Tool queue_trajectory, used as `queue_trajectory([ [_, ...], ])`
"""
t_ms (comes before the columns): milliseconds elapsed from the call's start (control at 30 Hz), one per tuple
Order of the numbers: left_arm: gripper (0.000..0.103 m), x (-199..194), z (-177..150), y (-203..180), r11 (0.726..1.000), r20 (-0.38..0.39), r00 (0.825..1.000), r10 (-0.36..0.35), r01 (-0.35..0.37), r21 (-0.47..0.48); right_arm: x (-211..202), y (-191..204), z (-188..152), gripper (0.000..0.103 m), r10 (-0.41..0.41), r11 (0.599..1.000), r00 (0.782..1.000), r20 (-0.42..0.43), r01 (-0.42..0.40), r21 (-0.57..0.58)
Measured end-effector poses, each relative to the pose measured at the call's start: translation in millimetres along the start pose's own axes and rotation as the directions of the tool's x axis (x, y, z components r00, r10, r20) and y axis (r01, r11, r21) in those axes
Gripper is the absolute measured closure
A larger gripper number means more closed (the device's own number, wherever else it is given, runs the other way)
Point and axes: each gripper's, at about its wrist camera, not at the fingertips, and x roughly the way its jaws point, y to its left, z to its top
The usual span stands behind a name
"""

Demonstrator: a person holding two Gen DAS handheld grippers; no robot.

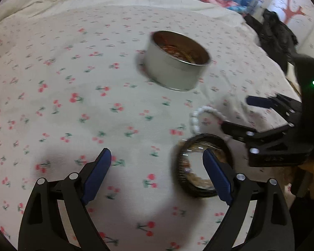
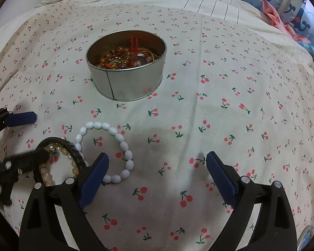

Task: Organize jewelry
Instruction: 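Grasp the black braided bracelet with the left gripper and lift it, then grasp the silver bangle with the right gripper while the left holds the black bracelet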

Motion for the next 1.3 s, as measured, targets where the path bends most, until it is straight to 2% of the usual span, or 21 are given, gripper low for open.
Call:
queue_trajectory([
  [33,0.021,0.6,-1.1,-4.8,1.000,-0.003,1.000,-0.018,0.018,0.019,-0.1,-0.6,-0.2,0.013,-0.001,1.000,1.000,0.001,0.001,0.001],
  [67,0.031,0.4,-2.5,-9.3,0.999,-0.003,1.000,-0.026,0.026,0.038,-0.3,-1.5,-0.3,0.013,-0.002,1.000,1.000,0.001,0.001,0.004],
  [100,0.037,0.5,-3.9,-14.8,0.998,-0.004,1.000,-0.026,0.027,0.065,-0.6,-2.8,-0.4,0.013,-0.002,1.000,1.000,0.002,0.002,0.009],
  [167,0.068,1.5,-5.8,-21.1,0.994,-0.018,0.999,-0.033,0.035,0.105,-1.6,-4.9,0.1,0.013,-0.003,1.000,1.000,0.005,0.003,0.017],
  [267,0.087,1.4,-5.3,-20.7,0.993,-0.023,0.999,-0.029,0.032,0.113,-3.1,-6.1,0.2,0.013,-0.004,1.000,1.000,0.009,0.003,0.021],
  [367,0.094,-2.5,-3.7,-17.6,0.994,-0.021,0.999,-0.048,0.050,0.100,-3.5,-5.0,0.2,0.013,-0.003,1.000,1.000,0.008,0.003,0.017],
  [667,0.095,-14.2,-1.2,-13.2,0.991,-0.012,0.995,-0.097,0.098,0.089,-4.6,-6.1,-0.1,0.013,-0.005,1.000,1.000,0.011,0.004,0.018],
  [833,0.095,-34.1,6.6,18.9,0.984,0.021,0.984,-0.178,0.178,-0.005,-8.6,-9.7,1.3,0.013,0.003,1.000,1.000,0.015,-0.004,0.020],
  [933,0.095,-40.0,7.0,47.6,0.984,0.039,0.987,-0.156,0.159,-0.079,-15.4,-9.1,0.6,0.013,0.049,0.999,0.999,0.009,-0.049,0.001],
  [1000,0.095,-38.2,4.7,63.6,0.984,0.036,0.992,-0.121,0.124,-0.126,-25.3,-8.6,-1.4,0.014,0.132,0.991,0.991,0.002,-0.132,-0.021],
  [1033,0.095,-37.2,2.7,70.2,0.985,0.032,0.995,-0.095,0.099,-0.140,-29.5,-7.7,-3.1,0.024,0.173,0.984,0.985,-0.004,-0.173,-0.034],
  [1067,0.095,-35.7,0.1,76.6,0.985,0.025,0.997,-0.073,0.076,-0.155,-33.6,-4.9,-6.0,0.039,0.225,0.972,0.974,-0.020,-0.226,-0.056],
  [1200,0.094,-27.3,-7.4,82.7,0.984,-0.010,0.999,-0.037,0.035,-0.174,-34.6,9.0,-15.9,0.074,0.347,0.930,0.935,-0.072,-0.353,-0.105],
  [1300,0.094,-25.6,-8.0,76.3,0.988,-0.016,1.000,-0.025,0.022,-0.155,-26.6,17.9,-21.0,0.075,0.415,0.902,0.904,-0.102,-0.424,-0.086],
])
